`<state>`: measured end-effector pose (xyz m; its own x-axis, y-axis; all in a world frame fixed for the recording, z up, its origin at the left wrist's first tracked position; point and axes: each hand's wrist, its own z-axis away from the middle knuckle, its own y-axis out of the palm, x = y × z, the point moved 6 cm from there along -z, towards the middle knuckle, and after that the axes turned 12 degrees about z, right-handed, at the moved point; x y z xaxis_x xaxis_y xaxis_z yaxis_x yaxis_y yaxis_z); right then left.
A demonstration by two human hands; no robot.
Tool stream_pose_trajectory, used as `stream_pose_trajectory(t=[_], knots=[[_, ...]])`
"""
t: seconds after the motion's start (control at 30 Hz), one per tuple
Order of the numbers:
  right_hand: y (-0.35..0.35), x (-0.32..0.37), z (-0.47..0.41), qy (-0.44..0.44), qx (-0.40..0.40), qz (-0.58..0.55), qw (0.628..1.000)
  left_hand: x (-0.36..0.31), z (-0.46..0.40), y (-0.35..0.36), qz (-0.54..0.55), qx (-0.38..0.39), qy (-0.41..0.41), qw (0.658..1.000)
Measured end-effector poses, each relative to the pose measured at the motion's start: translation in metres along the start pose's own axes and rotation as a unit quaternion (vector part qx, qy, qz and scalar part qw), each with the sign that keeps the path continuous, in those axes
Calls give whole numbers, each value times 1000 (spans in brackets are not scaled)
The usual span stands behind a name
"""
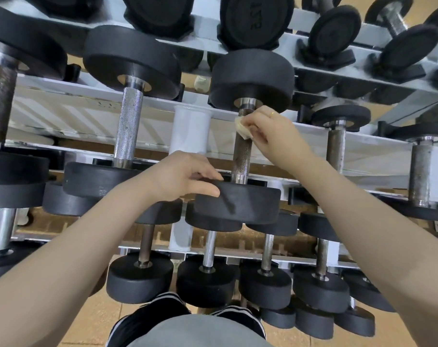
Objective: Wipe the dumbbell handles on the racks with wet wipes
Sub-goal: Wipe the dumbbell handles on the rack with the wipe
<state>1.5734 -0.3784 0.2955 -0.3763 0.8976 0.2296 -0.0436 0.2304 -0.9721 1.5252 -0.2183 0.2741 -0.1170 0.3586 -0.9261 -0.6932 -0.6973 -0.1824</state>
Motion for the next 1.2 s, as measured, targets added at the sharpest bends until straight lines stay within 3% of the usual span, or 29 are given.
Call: stream_pose_trajectory(t=[0.13, 0.2, 0.27, 0.33, 0.37, 0.43, 0.5, 0.53, 0.57, 0.63, 0.73, 0.8, 0.87, 0.93, 0.97, 1.07, 1.1, 1.17, 1.2], knots=[[9, 13, 24, -41, 76, -29, 996, 1, 1, -1, 20, -8, -3, 1000], [13, 15, 40, -64, 150, -74, 984, 1, 0, -1, 26, -7, -4, 1000], [18, 6, 48, 3, 198, -155, 968, 1, 1, 0, 30, -6, -6, 1000], [18, -15, 46, 174, 115, -290, 934, 1, 1, 0, 30, -5, -9, 1000], [21, -28, 45, 279, 51, -350, 893, 1, 1, 0, 28, -5, -8, 1000], [36, -47, 38, 448, -30, -476, 756, 0, 1, 0, 30, -6, -3, 1000], [55, -51, 17, 502, -59, -605, 616, 0, 1, 0, 23, -7, -2, 1000], [60, -49, 6, 494, -60, -642, 583, 0, 1, -1, 12, -7, -2, 1000], [64, -47, -2, 480, -48, -661, 574, 0, 1, -1, 0, -8, -2, 1000], [69, -36, -4, 445, 17, -663, 602, 1, 2, -1, -13, -7, -4, 1000], [83, -19, 17, 389, 188, -586, 685, -1, 0, -1, -19, 2, 3, 1000], [92, -14, 29, 371, 255, -579, 680, -1, -1, -1, -24, 5, 5, 1000], [94, -14, 30, 374, 272, -608, 646, -1, 0, -1, -28, 4, 6, 1000], [95, -18, 32, 382, 287, -600, 642, 0, 1, 0, -26, -2, 6, 1000], [93, -19, 35, 376, 305, -570, 664, -1, 2, 0, -25, -5, 8, 1000], [78, -26, 46, 311, 368, -371, 794, -2, 3, 0, -27, -7, 10, 1000], [70, -29, 47, 290, 378, -313, 822, -2, 2, 0, -26, -8, 8, 1000], [52, -35, 43, 300, 339, -265, 851, -1, 2, -1, -22, -6, 2, 1000], [40, -40, 35, 326, 270, -269, 865, -1, 2, -1, -21, -5, 1, 1000]])
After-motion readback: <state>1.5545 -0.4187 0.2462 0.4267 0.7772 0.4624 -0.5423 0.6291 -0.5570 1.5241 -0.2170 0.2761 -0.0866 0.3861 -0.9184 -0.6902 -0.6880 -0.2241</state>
